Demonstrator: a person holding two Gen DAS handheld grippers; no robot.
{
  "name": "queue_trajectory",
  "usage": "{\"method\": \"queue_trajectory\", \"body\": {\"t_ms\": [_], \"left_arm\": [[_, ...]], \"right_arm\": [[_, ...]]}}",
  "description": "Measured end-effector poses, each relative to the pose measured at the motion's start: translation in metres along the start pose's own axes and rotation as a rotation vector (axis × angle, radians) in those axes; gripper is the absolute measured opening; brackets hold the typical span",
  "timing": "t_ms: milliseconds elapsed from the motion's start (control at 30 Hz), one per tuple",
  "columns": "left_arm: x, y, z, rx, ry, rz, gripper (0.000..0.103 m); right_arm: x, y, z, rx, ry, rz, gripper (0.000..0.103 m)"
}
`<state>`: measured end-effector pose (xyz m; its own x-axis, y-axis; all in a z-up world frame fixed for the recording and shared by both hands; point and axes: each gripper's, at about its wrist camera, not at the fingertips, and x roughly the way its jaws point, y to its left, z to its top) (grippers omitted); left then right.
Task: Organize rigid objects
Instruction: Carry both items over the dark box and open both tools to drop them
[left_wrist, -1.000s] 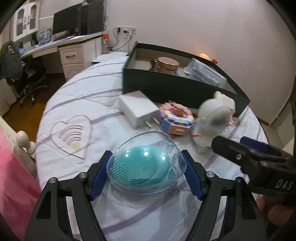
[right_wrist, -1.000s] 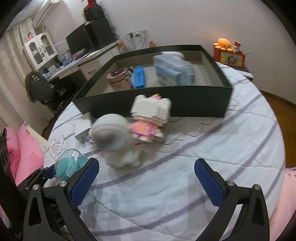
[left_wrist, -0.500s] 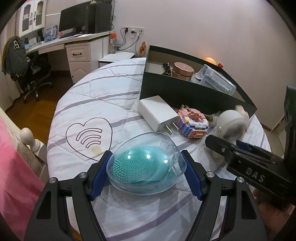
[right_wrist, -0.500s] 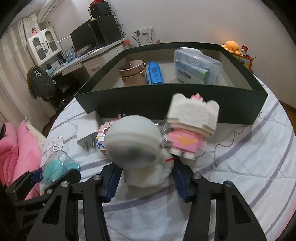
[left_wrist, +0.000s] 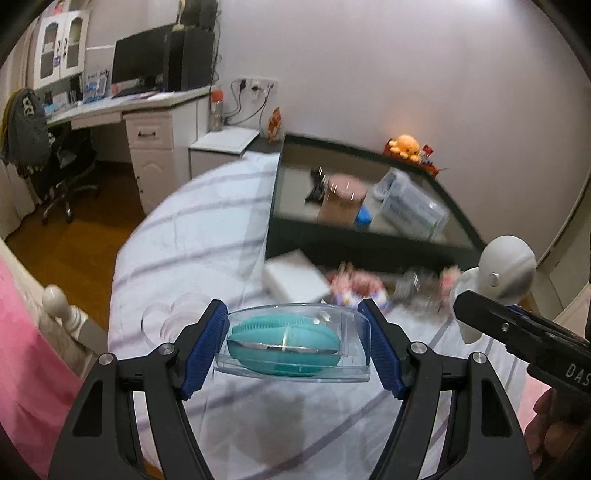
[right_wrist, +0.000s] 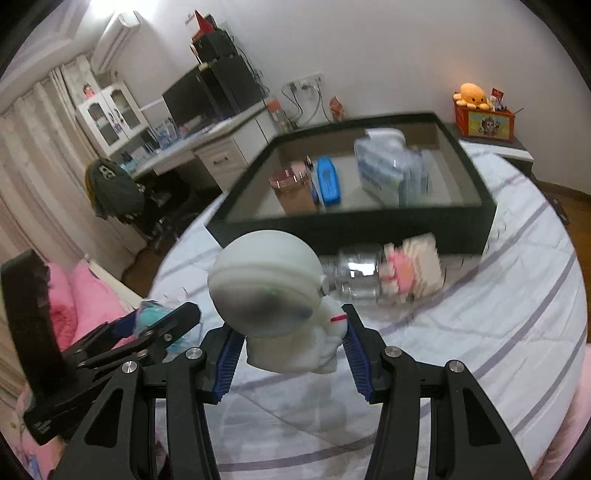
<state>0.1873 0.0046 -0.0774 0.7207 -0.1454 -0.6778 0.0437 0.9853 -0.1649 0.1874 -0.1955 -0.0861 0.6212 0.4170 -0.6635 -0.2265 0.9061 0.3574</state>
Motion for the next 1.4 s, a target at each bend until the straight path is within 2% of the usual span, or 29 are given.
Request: {"method": "queue_trajectory", "body": {"t_ms": [267,467,600,767,900,1000,1067,1100,1167,1300,1400], "left_arm": [[0.006,-0.009,0.076,0.042,-0.1,-0.025,0.074],[0.047,-0.02,0.132,0.069,-0.095,-0.042,0.074],[0.092,-0.032,0.16,0.088,-0.05,-0.043,0.074],[0.143,-0.047,0.18,0.108,0.014,-0.038,0.074],[0.179,-0.057,0.183,0.128,0.089,-0.036,0.074],[0.193,-0.059,0.179,0.131,0.137,-0.021,0.075],[0.193,-0.059,0.178,0.134,0.143,-0.004,0.078],[0.189,-0.059,0.177,0.132,0.134,-0.005,0.086],[0.18,-0.058,0.176,0.132,0.105,-0.007,0.096],[0.147,-0.052,0.176,0.13,0.023,0.006,0.101],[0.118,-0.043,0.172,0.104,-0.033,0.004,0.103]], "right_arm": [[-0.013,-0.012,0.059,-0.038,-0.101,-0.039,0.052],[-0.001,-0.033,0.11,-0.047,-0.139,-0.099,0.052],[0.029,-0.053,0.139,-0.039,-0.109,-0.138,0.052],[0.073,-0.086,0.164,-0.01,-0.046,-0.196,0.052],[0.098,-0.108,0.169,0.006,0.017,-0.23,0.052],[0.106,-0.114,0.166,0.014,0.049,-0.234,0.053],[0.108,-0.114,0.162,0.019,0.057,-0.235,0.054],[0.108,-0.114,0.16,0.02,0.063,-0.231,0.058],[0.105,-0.112,0.159,0.018,0.058,-0.223,0.081],[0.093,-0.102,0.157,0.009,0.043,-0.223,0.085],[0.081,-0.094,0.153,0.002,0.022,-0.229,0.103]]}}
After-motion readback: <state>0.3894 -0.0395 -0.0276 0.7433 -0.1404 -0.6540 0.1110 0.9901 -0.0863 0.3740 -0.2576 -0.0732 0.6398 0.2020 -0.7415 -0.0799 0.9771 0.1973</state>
